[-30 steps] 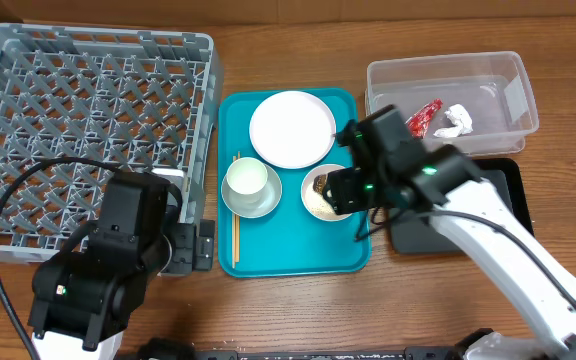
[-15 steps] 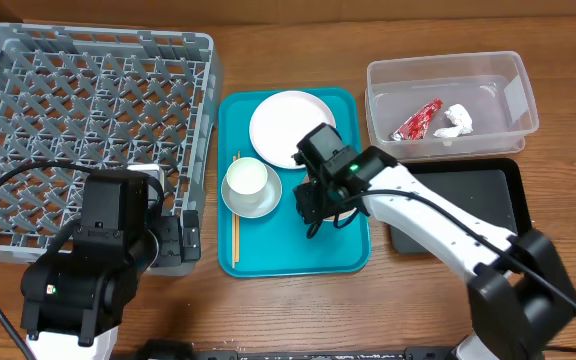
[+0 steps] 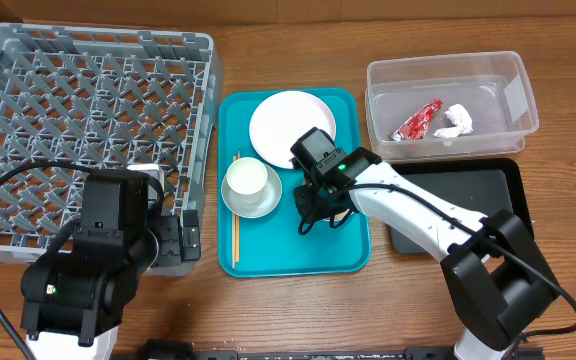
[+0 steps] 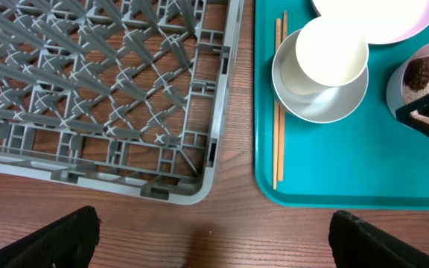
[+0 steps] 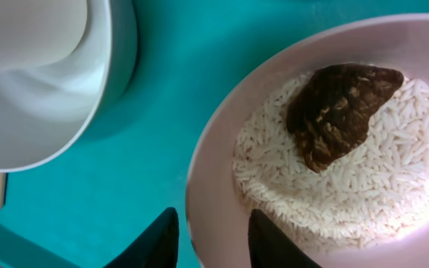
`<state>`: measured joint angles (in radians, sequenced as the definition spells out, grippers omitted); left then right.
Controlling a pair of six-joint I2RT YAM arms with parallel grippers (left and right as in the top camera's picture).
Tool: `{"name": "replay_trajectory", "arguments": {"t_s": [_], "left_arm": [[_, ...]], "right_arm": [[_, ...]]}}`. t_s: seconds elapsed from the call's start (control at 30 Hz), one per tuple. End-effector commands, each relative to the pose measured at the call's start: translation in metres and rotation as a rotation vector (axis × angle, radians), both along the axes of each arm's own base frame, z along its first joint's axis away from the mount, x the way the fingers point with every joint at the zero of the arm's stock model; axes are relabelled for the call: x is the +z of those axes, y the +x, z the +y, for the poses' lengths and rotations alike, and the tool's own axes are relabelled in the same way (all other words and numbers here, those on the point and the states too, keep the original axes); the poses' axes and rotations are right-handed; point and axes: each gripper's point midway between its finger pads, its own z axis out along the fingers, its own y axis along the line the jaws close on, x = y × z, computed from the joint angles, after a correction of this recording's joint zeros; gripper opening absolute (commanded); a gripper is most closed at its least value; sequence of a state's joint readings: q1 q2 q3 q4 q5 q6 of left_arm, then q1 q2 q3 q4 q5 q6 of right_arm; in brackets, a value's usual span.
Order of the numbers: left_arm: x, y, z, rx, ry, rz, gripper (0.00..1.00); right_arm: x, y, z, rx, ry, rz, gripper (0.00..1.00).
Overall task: Sort waste into correct bins and load items into the dishwasher
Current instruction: 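Grasp the rim of the rice bowl with the right gripper, then tip the rice bowl over the black tray to dump the food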
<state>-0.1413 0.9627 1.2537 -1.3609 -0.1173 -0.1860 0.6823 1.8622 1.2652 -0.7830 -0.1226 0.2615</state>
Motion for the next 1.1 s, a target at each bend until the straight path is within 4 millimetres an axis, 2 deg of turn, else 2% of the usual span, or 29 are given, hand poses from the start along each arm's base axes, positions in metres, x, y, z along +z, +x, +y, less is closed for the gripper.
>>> {"name": "replay_trajectory", "arguments": {"t_s": [0.0, 0.1, 0.17, 0.27, 0.33, 0.43, 0.57, 0.7, 0.73, 0.87, 0.97, 1.07], "left_arm": [[0.008, 0.003, 0.004, 0.034, -0.002, -0.03, 1.0], [0.008, 0.003, 0.004, 0.034, -0.002, -0.03, 1.0], [0.008, 0.004, 0.004, 0.034, -0.003, -0.031, 1.0], [0.008, 0.004, 0.004, 0.034, -0.003, -0.031, 1.0], [0.008, 0.004, 0.004, 0.034, -0.003, -0.031, 1.0], [0.008, 0.004, 0.004, 0.034, -0.003, -0.031, 1.0], [0.008, 0.004, 0.004, 0.035, -0.003, -0.033, 1.0], [0.008, 0.004, 0.004, 0.034, -0.002, -0.031, 1.0], [0.008, 0.004, 0.004, 0.034, -0.002, -0.032, 1.0], [0.008, 0.004, 0.004, 0.034, -0.002, -0.031, 1.0], [0.008, 0.004, 0.004, 0.034, -0.002, -0.032, 1.0], [0.008, 0.004, 0.004, 0.034, -0.003, -0.032, 1.0]], "right_arm": [[-0.014, -0.005, -0.006, 0.0, -0.031, 0.012, 0.29], [-0.016, -0.007, -0.007, 0.0, -0.035, 0.018, 0.15], [-0.015, -0.007, -0.007, -0.001, -0.033, 0.016, 0.13], [-0.013, -0.006, -0.006, 0.0, -0.032, 0.014, 0.04], [-0.009, -0.006, -0.006, -0.001, -0.035, 0.018, 0.04], [0.009, -0.002, -0.003, -0.001, -0.028, 0.008, 0.04], [0.046, 0.006, 0.0, -0.025, 0.007, -0.036, 0.04], [0.079, 0.016, -0.012, -0.13, 0.039, -0.085, 0.04], [0.091, 0.019, -0.022, -0.173, 0.056, -0.096, 0.04], [0.114, 0.023, -0.045, -0.26, 0.119, -0.085, 0.04], [0.124, 0.027, -0.062, -0.308, 0.163, -0.057, 0.04], [0.124, 0.03, -0.085, -0.354, 0.207, 0.004, 0.04]]}}
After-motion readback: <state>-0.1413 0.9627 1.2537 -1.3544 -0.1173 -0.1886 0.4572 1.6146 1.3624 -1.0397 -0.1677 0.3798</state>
